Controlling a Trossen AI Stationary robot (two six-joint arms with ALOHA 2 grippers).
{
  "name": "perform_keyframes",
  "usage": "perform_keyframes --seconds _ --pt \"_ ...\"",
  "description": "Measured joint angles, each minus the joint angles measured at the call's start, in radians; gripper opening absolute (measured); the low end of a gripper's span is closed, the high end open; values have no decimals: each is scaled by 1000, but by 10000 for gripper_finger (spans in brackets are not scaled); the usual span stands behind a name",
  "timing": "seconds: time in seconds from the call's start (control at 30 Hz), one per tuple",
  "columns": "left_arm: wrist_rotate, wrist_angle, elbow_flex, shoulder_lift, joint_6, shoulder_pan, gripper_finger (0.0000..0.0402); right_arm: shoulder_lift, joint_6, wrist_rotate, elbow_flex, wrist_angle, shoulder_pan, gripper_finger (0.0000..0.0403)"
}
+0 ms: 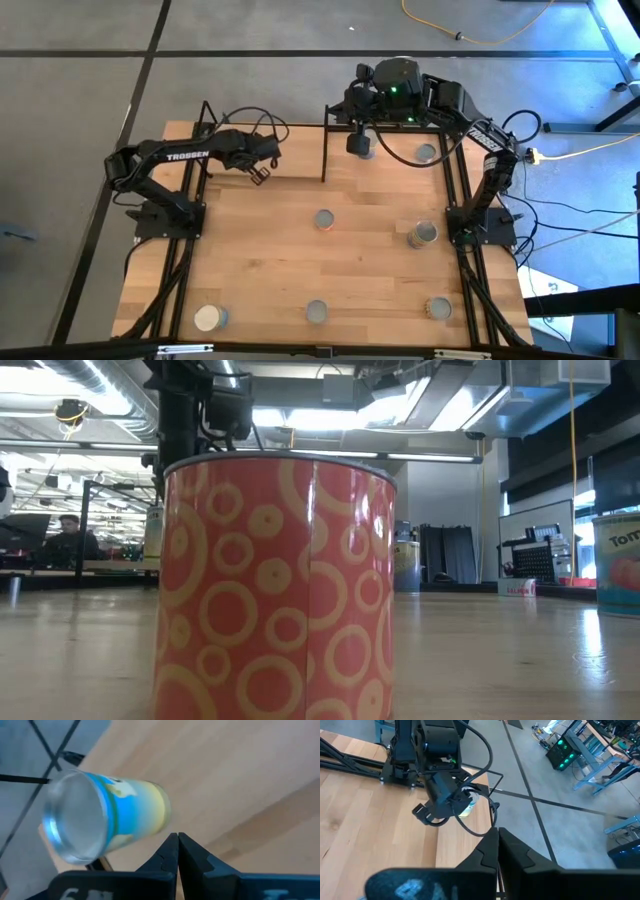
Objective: Pick and place cans onto a shelf
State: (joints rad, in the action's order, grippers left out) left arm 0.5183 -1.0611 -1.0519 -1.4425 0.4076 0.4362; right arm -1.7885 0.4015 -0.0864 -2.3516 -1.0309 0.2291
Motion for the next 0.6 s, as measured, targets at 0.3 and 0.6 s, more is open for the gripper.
perform_keyframes --seconds 0.3,0.6 --pt "42 0 0 0 -48 80 0 0 0 0 0 0 0 10" --pt "67 0 0 0 -99 156 0 0 6 0 0 0 0 10"
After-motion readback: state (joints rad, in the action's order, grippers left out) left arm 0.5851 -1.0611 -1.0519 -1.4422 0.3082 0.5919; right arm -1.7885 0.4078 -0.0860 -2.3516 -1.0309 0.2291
